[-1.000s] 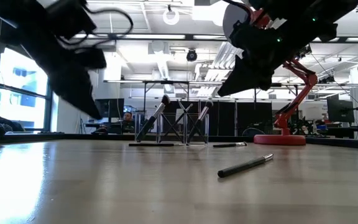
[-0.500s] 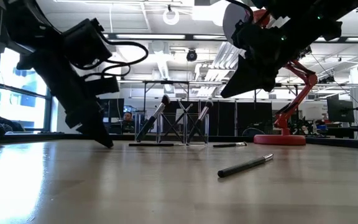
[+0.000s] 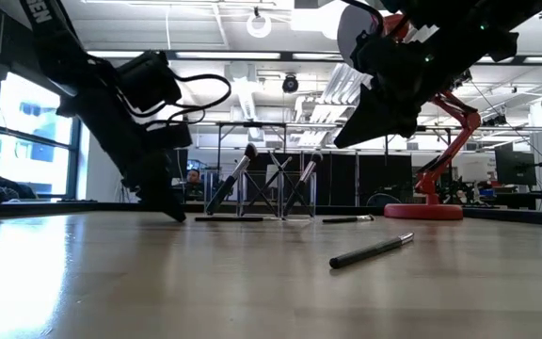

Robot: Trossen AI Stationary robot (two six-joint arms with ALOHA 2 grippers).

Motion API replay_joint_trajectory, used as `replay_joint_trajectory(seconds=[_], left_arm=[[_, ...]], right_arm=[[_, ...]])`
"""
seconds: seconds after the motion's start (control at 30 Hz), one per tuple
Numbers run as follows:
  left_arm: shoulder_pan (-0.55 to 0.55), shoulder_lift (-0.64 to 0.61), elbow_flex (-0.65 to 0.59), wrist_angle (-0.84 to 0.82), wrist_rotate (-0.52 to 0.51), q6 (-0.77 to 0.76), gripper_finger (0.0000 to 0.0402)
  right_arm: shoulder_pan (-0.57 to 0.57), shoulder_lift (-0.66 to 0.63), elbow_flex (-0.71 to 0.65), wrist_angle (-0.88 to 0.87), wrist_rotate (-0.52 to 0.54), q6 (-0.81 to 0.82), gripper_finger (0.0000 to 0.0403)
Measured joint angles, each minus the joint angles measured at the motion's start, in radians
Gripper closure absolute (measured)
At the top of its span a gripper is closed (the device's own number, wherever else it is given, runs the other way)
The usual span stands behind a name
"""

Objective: Put items in baskets/containers
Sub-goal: Put the black eyeshadow brush into the transparent organizer

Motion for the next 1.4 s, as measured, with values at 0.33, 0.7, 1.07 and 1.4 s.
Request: replay_joint_trajectory(seconds=[0.33,0.7,1.07,1.4], left_arm=[[0.083,0.030,-0.002,0.070,0.121,0.145,0.0275],[0.080,0.105,-0.001,0.192,0.162,0.139,0.0275],[0.080,0.106,-0.001,0.190,0.190,0.172,0.0294],[0.074,0.106,0.001,0.179,0.234,0.164,0.0385]], right_arm=[[0.000,0.000,0.000,-0.008,0.007,-0.002,0.0400],[-0.002,0.000,0.000,-0.011,0.012,-0.002,0.0400],[-0.002,0.000,0.000,-0.011,0.021,-0.002,0.0401],[-0.002,0.000,0.000,-0.011,0.022,-0.002,0.0401]])
